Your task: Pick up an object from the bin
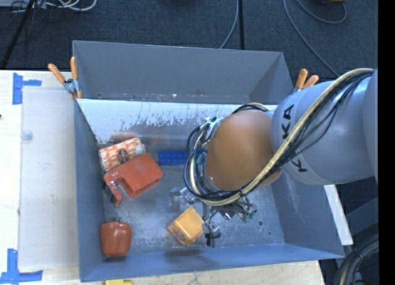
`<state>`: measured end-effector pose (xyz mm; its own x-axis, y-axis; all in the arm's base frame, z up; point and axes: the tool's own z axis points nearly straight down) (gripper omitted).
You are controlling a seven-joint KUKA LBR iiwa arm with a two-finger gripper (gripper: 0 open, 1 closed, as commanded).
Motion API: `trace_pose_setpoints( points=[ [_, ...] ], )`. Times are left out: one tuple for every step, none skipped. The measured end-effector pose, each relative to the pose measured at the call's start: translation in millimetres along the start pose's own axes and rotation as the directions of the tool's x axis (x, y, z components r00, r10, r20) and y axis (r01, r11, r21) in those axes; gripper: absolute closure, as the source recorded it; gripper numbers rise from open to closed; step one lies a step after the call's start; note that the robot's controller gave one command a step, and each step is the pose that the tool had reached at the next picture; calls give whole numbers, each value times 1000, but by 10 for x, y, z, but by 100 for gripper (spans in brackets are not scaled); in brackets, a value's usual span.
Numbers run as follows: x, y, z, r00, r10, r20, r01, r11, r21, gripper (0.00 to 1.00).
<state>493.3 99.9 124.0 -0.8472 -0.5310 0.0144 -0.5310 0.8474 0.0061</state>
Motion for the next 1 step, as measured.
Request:
trace_pose_setpoints(
  points=[
    [280, -318, 221, 977, -214, 8, 214, 977, 4, 0]
  ],
)
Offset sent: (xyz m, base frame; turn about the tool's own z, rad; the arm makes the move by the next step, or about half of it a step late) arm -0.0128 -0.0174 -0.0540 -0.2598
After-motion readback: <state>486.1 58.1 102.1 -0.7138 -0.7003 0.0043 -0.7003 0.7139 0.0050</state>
